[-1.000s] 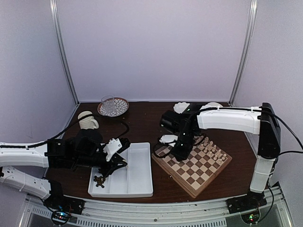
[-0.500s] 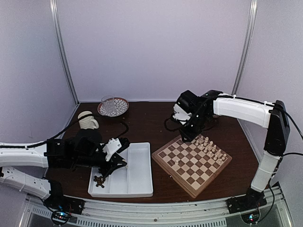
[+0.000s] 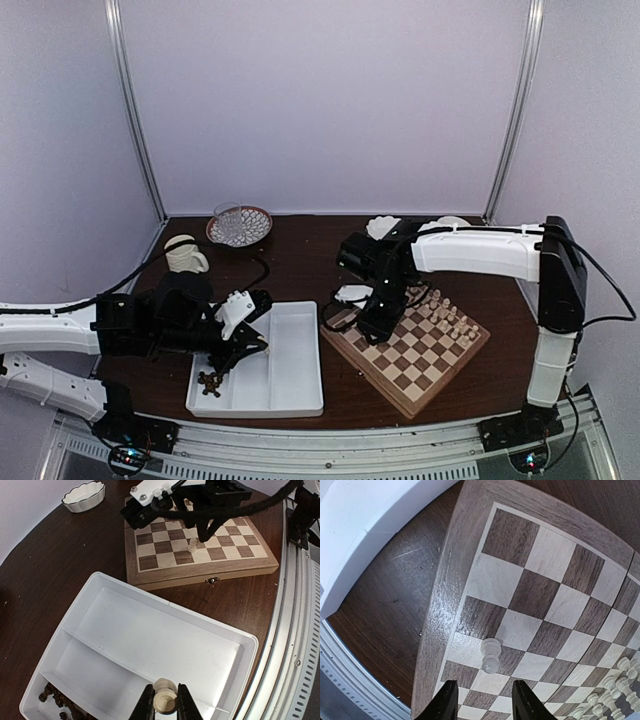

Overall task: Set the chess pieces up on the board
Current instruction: Pick up the pawn from the chessboard.

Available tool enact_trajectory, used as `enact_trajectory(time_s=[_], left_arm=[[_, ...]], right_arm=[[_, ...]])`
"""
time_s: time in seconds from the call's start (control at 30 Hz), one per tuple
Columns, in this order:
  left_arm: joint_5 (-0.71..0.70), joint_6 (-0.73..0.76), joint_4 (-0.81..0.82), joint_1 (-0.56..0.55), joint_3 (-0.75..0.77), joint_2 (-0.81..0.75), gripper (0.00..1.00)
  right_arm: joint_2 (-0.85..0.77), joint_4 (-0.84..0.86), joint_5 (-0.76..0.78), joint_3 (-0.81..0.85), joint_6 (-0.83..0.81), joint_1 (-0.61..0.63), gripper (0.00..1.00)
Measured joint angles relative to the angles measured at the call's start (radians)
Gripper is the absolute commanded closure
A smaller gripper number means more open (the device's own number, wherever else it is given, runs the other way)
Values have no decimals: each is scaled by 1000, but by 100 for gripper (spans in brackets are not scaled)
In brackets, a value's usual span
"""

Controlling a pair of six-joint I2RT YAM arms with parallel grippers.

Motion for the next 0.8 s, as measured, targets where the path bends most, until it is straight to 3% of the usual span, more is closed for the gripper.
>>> enact_trajectory(time_s=[0.63,0.8], left_arm=[[0,0,0,0,0,0,94],[0,0,0,0,0,0,94]], right_arm=[[84,-15,20,39,0,1,77],[87,-18,20,39,-2,2,88]])
